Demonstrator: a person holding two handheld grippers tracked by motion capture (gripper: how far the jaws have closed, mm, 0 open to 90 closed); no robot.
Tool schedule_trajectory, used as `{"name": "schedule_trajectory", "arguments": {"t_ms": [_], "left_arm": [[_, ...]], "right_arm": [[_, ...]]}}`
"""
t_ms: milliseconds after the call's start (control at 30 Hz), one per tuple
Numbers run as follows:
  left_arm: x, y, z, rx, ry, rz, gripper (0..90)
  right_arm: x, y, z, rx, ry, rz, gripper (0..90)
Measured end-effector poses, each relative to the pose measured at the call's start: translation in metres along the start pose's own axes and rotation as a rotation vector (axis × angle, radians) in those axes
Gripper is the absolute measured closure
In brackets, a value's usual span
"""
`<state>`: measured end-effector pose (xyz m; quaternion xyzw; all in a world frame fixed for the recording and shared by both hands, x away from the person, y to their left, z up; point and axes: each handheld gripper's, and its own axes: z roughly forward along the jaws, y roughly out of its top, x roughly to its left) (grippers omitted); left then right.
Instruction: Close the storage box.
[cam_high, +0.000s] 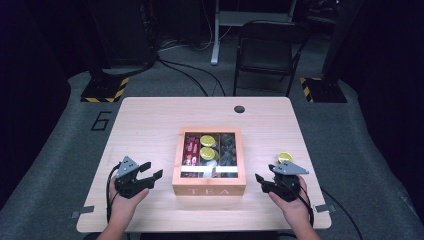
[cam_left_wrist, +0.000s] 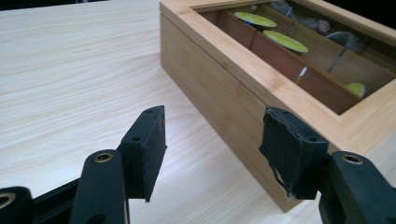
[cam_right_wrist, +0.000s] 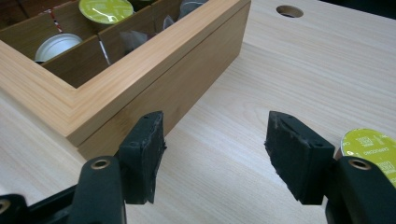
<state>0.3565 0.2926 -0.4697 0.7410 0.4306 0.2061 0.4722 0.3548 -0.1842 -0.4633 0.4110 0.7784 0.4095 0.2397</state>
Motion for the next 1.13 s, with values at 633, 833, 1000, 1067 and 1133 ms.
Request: {"name": "schedule_trajectory", "arguments": {"t_ms": [633,833,1000,1067,1133], "left_arm": [[0.035,-0.005,0.010,0.030,0.071,-0.124,40.2],[0.035,-0.006,0.017,0.057,0.058,-0.129,40.5],[0.034,-0.006,0.019,0.094,0.042,-0.122,39.5],[0.032,-0.006,0.020,0.097,0.039,-0.117,39.1],[0.031,-0.006,0.021,0.096,0.043,-0.106,38.9]], "right_arm": [[-0.021,-0.010,0.007,0.064,-0.058,0.074,36.8],[-0.026,-0.014,0.015,0.104,-0.064,0.097,36.4],[-0.024,-0.014,0.015,0.103,-0.060,0.087,36.3],[-0.022,-0.015,0.015,0.102,-0.054,0.089,36.2],[-0.021,-0.015,0.016,0.105,-0.057,0.086,36.2]]}}
